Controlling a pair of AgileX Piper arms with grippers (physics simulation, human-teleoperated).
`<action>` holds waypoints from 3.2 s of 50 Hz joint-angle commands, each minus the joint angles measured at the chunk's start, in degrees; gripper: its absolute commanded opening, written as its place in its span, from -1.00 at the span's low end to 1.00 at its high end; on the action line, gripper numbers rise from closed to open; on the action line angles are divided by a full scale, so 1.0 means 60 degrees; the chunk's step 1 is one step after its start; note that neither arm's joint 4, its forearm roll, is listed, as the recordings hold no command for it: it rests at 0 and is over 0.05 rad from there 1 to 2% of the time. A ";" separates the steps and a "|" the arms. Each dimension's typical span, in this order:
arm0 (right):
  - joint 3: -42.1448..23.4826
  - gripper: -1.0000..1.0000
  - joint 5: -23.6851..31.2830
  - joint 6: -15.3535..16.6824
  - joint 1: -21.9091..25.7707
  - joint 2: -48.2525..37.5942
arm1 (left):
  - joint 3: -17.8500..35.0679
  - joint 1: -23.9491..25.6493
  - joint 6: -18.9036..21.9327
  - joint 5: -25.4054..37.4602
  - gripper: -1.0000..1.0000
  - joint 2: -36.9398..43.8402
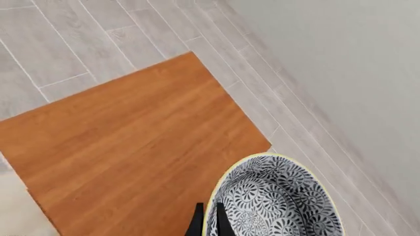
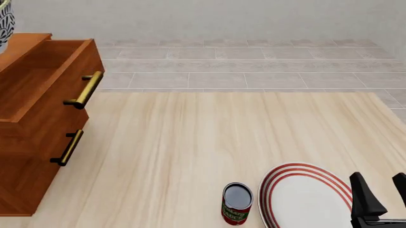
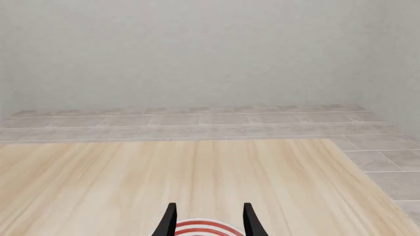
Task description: Put the bowl on top of the cabinet.
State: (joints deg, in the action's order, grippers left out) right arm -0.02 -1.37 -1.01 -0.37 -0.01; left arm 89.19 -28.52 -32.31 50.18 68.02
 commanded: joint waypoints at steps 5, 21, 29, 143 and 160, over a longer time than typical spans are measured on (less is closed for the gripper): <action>0.0000 1.00 -0.0006 0.0019 0.0019 0.0000 | 0.0043 -0.0580 0.0088 -0.0128 -1.00 0.0114; 0.0002 1.00 0.0002 0.0001 0.0012 0.0000 | 0.0092 -0.1062 0.0214 -0.0155 -1.00 0.0325; 0.0002 1.00 0.0009 -0.0022 0.0008 0.0000 | -0.0074 -0.1331 0.0224 -0.0296 -1.00 0.0380; 0.0001 1.00 0.0075 0.0127 0.0076 0.0000 | -0.1424 -0.1154 -0.0340 -0.1371 1.00 0.0610; 0.0001 1.00 0.0068 0.0133 0.0087 0.0000 | -0.1358 -0.1185 -0.0375 -0.1267 1.00 0.0376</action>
State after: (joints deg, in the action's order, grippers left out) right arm -0.02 -0.93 -0.24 0.11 -0.01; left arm 80.81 -35.64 -34.46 42.26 70.93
